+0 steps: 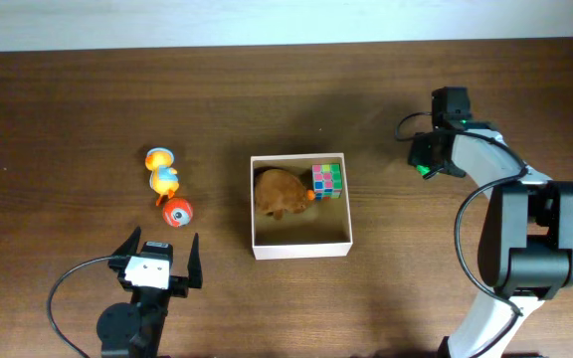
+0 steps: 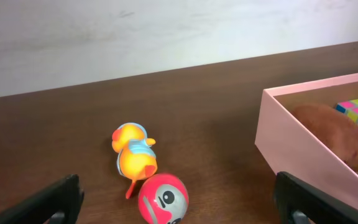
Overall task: Pack container
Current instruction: 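Lower the right gripper and close it on the green ball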
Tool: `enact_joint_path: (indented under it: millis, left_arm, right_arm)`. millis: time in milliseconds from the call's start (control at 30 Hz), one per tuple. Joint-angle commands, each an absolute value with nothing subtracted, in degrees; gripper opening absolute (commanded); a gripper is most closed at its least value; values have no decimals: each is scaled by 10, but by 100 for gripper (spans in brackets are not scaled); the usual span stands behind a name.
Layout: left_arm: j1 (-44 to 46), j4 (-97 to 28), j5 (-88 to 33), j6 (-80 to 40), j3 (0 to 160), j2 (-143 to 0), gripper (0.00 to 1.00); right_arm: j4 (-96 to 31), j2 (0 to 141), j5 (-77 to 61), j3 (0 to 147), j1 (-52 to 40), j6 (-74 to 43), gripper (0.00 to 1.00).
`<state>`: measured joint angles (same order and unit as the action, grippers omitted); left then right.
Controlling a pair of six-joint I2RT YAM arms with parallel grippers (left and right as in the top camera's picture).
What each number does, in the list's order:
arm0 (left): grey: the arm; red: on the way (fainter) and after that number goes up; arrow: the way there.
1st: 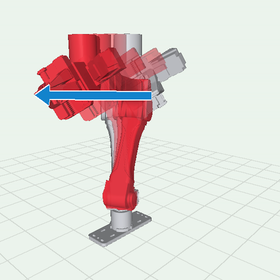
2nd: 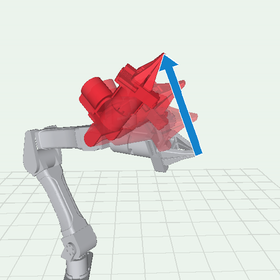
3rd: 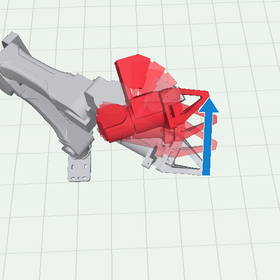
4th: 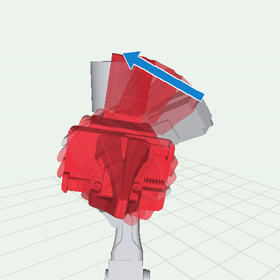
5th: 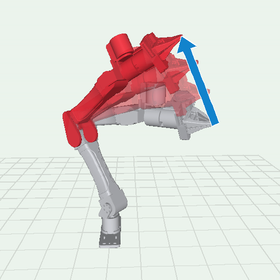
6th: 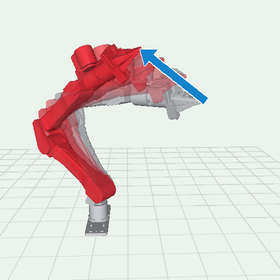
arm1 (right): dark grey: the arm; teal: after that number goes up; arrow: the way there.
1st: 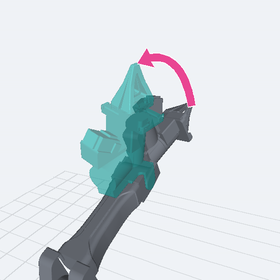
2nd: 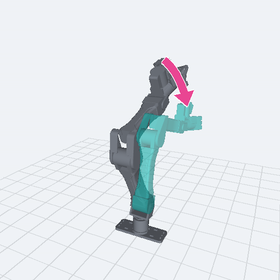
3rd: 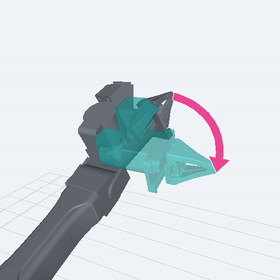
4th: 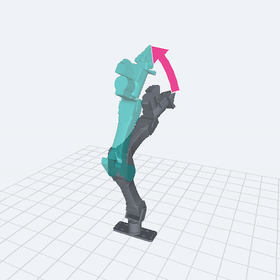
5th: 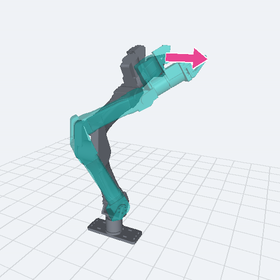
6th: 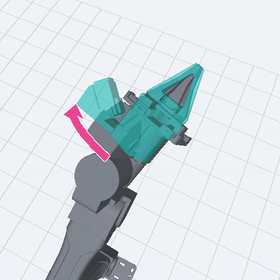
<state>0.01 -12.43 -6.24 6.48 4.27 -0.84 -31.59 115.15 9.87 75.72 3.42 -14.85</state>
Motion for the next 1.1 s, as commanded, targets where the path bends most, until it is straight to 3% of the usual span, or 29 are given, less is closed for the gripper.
enact_joint_path:
  millis: [0,167,400,833,1067]
  left_arm:
    - [-2,-122,-66,74,38,-3,99]
    - [-2,-122,-66,74,38,-3,99]
    - [-2,-122,-66,74,38,-3,99]
    - [-2,-122,-66,74,38,-3,99]
    - [-2,-122,-66,74,38,-3,99]
  right_arm:
    - [-314,1159,107,750,46,-139,65]
    - [-314,1159,106,750,46,-137,63]
    - [-314,1159,96,747,46,-138,48]
    - [-323,1159,44,721,46,-140,46]
    - [-329,1159,45,722,46,-139,34]
